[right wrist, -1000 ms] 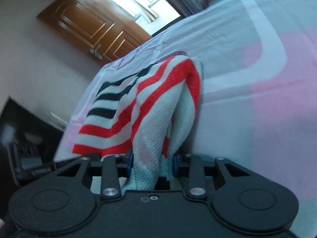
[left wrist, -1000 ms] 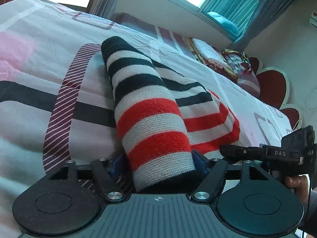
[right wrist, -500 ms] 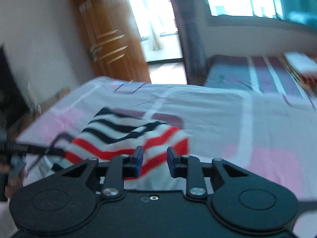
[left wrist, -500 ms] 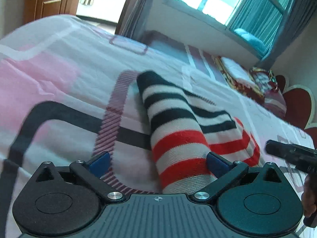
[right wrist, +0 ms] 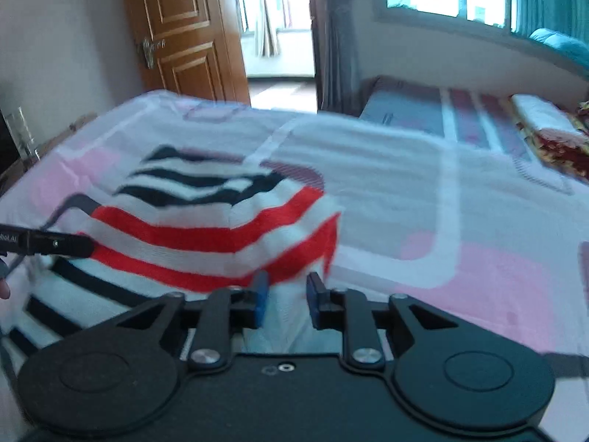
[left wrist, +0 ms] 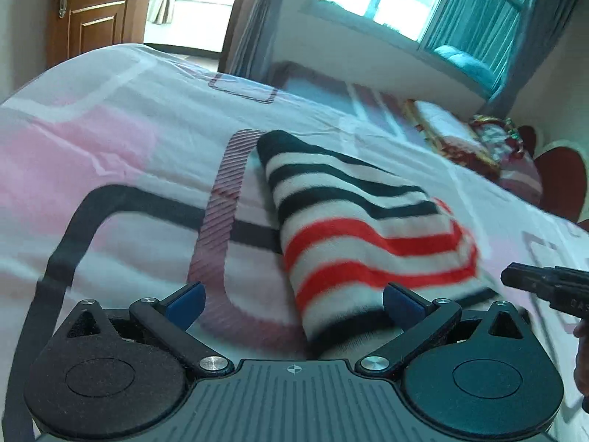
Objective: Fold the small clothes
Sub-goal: 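Open both tools and release the folded sweater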
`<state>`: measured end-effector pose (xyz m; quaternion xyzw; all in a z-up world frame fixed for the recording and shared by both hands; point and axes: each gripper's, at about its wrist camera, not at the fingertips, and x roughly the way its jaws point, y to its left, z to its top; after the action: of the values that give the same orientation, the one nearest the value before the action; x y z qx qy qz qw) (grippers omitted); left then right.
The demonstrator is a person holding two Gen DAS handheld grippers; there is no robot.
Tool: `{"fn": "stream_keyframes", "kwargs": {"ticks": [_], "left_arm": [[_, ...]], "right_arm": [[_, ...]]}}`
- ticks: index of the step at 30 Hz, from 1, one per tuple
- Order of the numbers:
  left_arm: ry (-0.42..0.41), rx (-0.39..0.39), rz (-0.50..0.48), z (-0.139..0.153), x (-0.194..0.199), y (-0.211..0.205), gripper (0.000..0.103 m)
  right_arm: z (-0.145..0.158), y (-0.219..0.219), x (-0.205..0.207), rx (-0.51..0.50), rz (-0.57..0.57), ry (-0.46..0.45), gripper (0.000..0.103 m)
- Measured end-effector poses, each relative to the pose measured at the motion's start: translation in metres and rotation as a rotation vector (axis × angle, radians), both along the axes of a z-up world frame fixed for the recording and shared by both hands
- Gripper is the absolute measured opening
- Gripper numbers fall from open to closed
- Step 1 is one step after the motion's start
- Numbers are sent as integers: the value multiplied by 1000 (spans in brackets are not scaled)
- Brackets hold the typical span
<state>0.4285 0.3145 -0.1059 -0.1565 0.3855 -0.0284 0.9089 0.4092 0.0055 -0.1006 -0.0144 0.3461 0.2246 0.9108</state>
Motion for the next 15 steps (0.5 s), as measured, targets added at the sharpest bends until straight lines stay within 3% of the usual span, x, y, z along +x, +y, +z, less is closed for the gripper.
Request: {"fn": "stream_keyframes", "kwargs": {"ticks": [4,6,7,10,13,15], "left_arm": [[7,-58,4,-9,-25,-4,102],[12,-60,23,-14,-31,-8,103],[15,-68,28,-15,-32,-9,103],[18,-40,9,-15,-35,-15,103],[31,52,-18,-21,-39,-23,103],[33,49,-10,-31,-44,-21,103]], "right_arm": [[6,-5,-27,46,20,48,61],[-2,0,-28,40,35,110,49],[-8,3,-27,14,47,131,25],[-19,5,-28,-58,76,114,20],[-24,0,-24,-64,73,122,21],[-29,2,-27,-74,63,103,24]]}}
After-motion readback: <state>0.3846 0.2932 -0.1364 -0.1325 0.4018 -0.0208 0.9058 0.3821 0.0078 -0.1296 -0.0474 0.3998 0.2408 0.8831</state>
